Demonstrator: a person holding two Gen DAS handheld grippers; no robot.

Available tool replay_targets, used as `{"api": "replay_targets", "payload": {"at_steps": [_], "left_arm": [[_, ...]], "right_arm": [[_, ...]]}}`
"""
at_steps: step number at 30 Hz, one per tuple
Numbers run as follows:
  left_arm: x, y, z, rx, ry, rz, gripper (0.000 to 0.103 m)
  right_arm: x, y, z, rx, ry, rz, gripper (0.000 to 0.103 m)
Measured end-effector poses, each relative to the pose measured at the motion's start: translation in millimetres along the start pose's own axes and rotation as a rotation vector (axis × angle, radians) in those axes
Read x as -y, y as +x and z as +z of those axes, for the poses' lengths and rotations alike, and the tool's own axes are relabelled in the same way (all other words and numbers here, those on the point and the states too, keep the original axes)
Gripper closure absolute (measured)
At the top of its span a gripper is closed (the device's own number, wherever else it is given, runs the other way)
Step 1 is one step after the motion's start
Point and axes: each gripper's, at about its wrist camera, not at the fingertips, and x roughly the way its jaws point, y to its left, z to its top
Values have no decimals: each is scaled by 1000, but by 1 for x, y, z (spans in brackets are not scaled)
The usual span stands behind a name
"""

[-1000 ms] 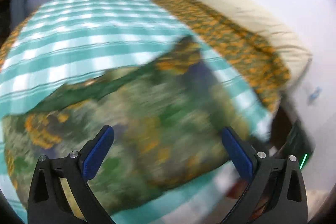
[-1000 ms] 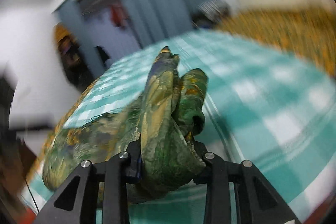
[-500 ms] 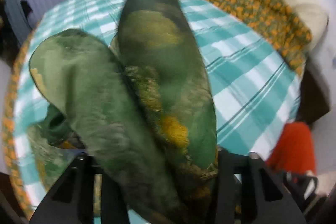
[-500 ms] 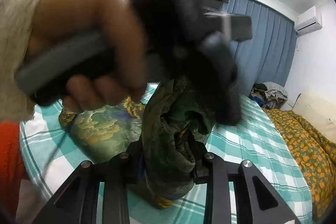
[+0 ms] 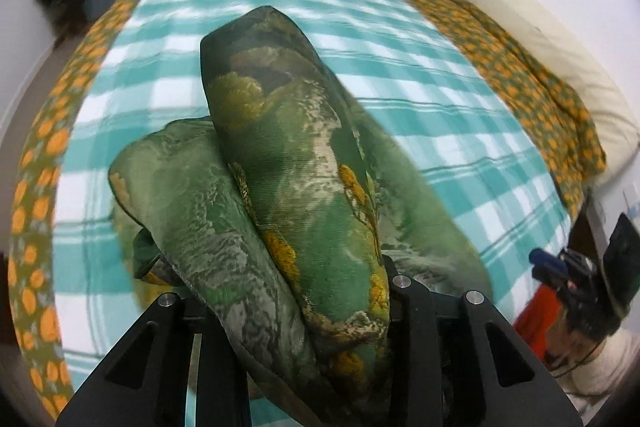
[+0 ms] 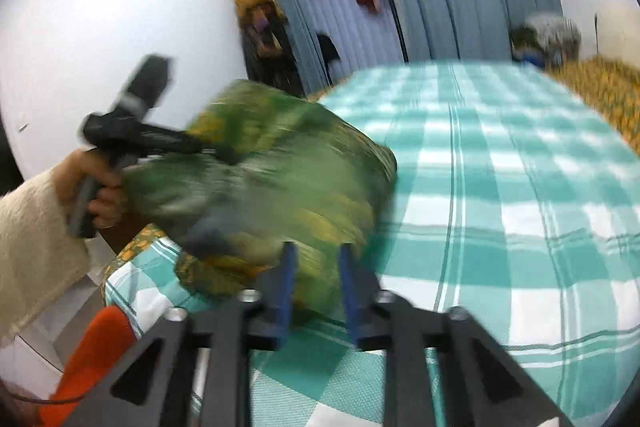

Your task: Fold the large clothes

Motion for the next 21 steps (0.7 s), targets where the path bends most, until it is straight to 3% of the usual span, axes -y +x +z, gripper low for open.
{"api": "replay_targets", "payload": {"at_steps": [5, 10, 14, 18, 21], "left_arm": [[-47, 11, -20, -9, -110, 3, 71], [-78, 23, -32, 2, -186, -59, 69], [-89, 45, -39, -20, -186, -34, 66], [-105, 68, -55, -52, -213, -21, 60], [-125, 78, -70, -18, -300, -98, 56]], "right_arm": [[-21, 56, 11, -103, -69, 44, 85], [-64, 86, 18, -129, -162, 89, 85], [-77, 137, 6, -265, -229, 43, 89], [-57, 174, -22, -380, -92, 74, 89], [-44, 182, -31, -386, -10, 96, 94]]}}
